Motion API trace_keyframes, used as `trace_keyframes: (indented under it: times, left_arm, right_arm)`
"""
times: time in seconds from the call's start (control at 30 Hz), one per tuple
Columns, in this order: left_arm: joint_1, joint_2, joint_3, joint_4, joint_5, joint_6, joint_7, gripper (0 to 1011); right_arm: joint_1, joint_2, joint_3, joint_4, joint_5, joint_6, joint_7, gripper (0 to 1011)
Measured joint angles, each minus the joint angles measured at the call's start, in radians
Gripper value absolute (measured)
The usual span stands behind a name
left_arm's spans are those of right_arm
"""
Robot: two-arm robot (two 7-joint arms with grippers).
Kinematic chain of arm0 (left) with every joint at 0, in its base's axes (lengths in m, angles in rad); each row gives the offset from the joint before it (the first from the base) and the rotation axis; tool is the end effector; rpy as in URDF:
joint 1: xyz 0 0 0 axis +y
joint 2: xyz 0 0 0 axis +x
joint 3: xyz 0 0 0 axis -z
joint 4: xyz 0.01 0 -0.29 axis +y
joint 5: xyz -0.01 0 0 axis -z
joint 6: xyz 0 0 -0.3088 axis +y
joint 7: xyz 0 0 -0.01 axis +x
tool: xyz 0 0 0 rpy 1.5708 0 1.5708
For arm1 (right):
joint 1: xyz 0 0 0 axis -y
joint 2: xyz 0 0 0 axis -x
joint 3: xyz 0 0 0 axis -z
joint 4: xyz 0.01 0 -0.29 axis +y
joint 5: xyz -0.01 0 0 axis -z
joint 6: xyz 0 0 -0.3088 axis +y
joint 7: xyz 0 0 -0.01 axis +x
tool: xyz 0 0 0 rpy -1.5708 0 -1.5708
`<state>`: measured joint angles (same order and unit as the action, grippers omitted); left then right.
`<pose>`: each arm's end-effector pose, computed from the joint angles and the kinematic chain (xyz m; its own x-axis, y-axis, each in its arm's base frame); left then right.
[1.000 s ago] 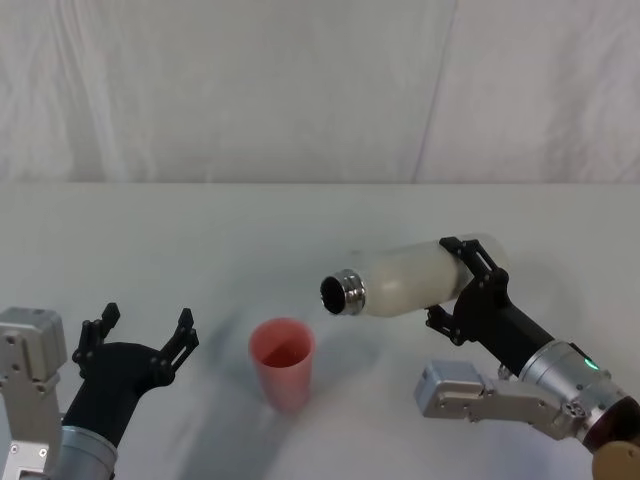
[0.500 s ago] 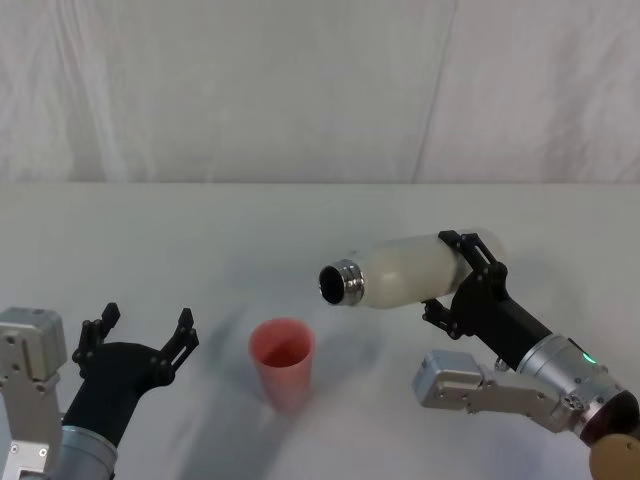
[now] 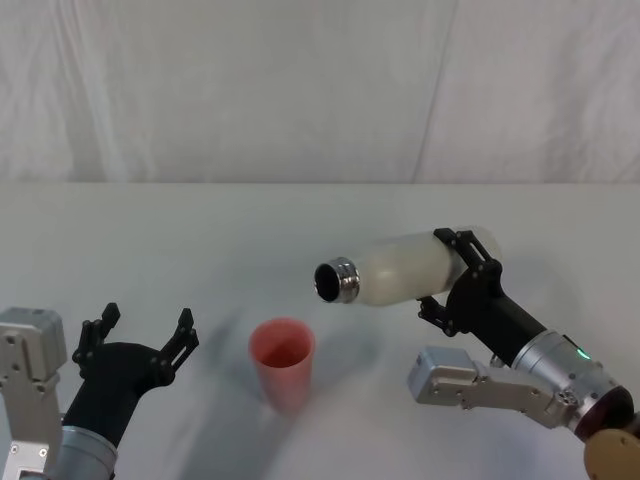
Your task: Grasp the thermos with one hand and pour water into the cup lid.
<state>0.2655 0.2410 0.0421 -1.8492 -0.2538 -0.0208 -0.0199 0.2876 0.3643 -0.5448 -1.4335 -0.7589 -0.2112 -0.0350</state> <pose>0.2530 0.0376 -0.2852 0.1245 0.9917 -0.0326 -0.9921 0.1240 -0.0176 0.3731 0.0364 -0.2858 0.1713 -0.3122 0.9345 0.8060 0.5898 0.0493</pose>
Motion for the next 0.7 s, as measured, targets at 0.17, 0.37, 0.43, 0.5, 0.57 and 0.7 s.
trace_keyframes:
  times: [0.17,0.37,0.43,0.5,0.57,0.7]
  left_arm:
    - [0.0,0.0,0.0,0.0,0.0,0.0,0.0,1001]
    - [0.0,0.0,0.0,0.0,0.0,0.0,0.0,1001]
    - [0.0,0.0,0.0,0.0,0.0,0.0,0.0,1001]
    - [0.0,0.0,0.0,0.0,0.0,0.0,0.0,1001]
    - [0.0,0.0,0.0,0.0,0.0,0.0,0.0,1001]
    - [0.0,0.0,0.0,0.0,0.0,0.0,0.0,1001]
  right_arm:
    - [0.007,-0.003,-0.005,0.006,-0.003,-0.001,0.001,950]
    - [0.015,-0.004,-0.009,0.016,-0.008,-0.001,0.0,950]
    - [0.017,-0.004,-0.011,0.019,-0.011,-0.001,-0.001,950]
    - [0.021,-0.003,-0.015,0.025,-0.016,-0.001,-0.004,950]
    - [0.022,-0.002,-0.016,0.028,-0.019,-0.002,-0.006,951]
    - [0.025,0.003,-0.018,0.033,-0.024,-0.004,-0.011,950]
